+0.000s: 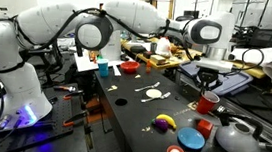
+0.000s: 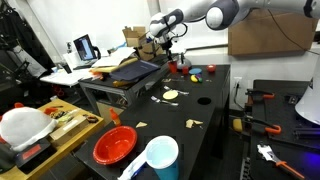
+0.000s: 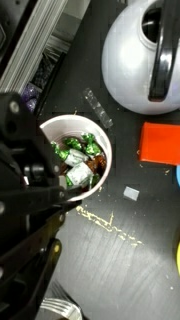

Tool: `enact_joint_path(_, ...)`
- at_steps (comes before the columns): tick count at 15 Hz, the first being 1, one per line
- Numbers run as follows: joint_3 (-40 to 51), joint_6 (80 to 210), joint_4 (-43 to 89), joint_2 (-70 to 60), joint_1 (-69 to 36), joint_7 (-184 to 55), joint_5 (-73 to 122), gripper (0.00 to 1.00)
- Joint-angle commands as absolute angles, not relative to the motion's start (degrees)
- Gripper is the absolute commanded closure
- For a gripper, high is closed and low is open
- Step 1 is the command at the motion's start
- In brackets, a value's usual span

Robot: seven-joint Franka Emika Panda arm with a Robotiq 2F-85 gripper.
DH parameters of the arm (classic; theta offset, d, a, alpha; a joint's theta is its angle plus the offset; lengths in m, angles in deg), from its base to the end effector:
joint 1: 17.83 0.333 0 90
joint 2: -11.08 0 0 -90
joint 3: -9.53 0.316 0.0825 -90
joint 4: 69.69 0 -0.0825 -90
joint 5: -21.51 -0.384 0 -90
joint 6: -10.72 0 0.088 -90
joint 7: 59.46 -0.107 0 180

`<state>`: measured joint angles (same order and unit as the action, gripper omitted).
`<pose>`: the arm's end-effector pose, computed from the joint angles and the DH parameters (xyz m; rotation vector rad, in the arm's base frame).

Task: Move the red cup to the left

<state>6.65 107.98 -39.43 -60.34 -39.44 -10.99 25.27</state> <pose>0.7332 -0.3154 0.2460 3.0066 0.7067 -0.1979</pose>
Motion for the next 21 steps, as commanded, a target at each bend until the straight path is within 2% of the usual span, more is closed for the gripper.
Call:
enact_joint_path(1,6.8,99.7,-37.8,-54.8,-40.1,-8.9,25.2,0.99)
enact_joint_path(9,9.7,88.9,-36.5,-47.7,-38.0,-17.3,20.8,0.99)
enact_joint_path(21,12.3,87.9,-28.1,-44.9,-36.7,-32.0,14.1,0.99)
